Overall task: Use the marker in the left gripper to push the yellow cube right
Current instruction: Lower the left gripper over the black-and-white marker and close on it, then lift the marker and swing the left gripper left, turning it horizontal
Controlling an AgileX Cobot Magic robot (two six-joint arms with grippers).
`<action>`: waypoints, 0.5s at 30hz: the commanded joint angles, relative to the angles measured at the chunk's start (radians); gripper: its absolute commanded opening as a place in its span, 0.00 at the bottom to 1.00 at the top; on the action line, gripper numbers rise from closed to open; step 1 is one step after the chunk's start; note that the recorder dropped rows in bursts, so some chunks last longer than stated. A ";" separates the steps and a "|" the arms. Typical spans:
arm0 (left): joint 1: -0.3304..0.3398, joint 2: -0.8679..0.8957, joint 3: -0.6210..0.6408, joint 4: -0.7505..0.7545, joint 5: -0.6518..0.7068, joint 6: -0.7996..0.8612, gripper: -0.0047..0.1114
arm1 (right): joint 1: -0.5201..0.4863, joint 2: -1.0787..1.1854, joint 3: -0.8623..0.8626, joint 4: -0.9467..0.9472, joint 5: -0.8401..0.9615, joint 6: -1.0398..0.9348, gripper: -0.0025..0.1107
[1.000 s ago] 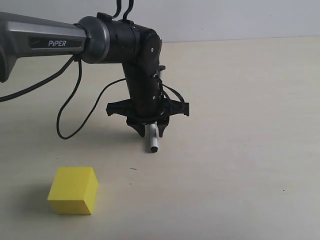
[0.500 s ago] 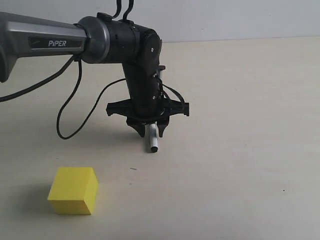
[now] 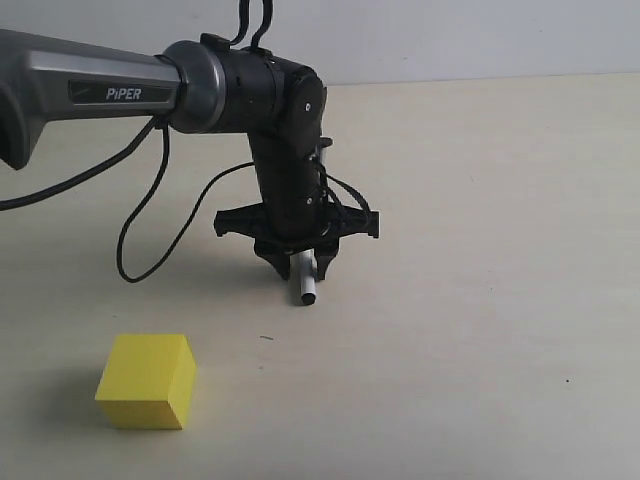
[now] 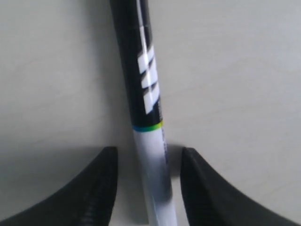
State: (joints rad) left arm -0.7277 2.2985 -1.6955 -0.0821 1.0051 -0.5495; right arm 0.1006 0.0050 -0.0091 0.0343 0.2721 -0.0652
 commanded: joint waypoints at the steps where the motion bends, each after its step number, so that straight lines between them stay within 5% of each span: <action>1: -0.005 0.002 -0.003 0.001 -0.013 0.013 0.41 | -0.007 -0.005 0.004 0.002 -0.005 -0.009 0.02; 4: -0.005 -0.008 -0.003 0.001 -0.013 0.019 0.35 | -0.007 -0.005 0.004 0.002 -0.005 -0.009 0.02; 9: -0.005 -0.029 -0.003 0.001 -0.008 0.029 0.04 | -0.007 -0.005 0.004 0.002 -0.005 -0.009 0.02; 15: -0.005 -0.125 -0.003 0.001 0.035 0.100 0.04 | -0.007 -0.005 0.004 0.002 -0.005 -0.009 0.02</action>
State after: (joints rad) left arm -0.7277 2.2402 -1.6961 -0.0793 1.0119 -0.4877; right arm 0.1006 0.0050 -0.0091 0.0343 0.2721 -0.0652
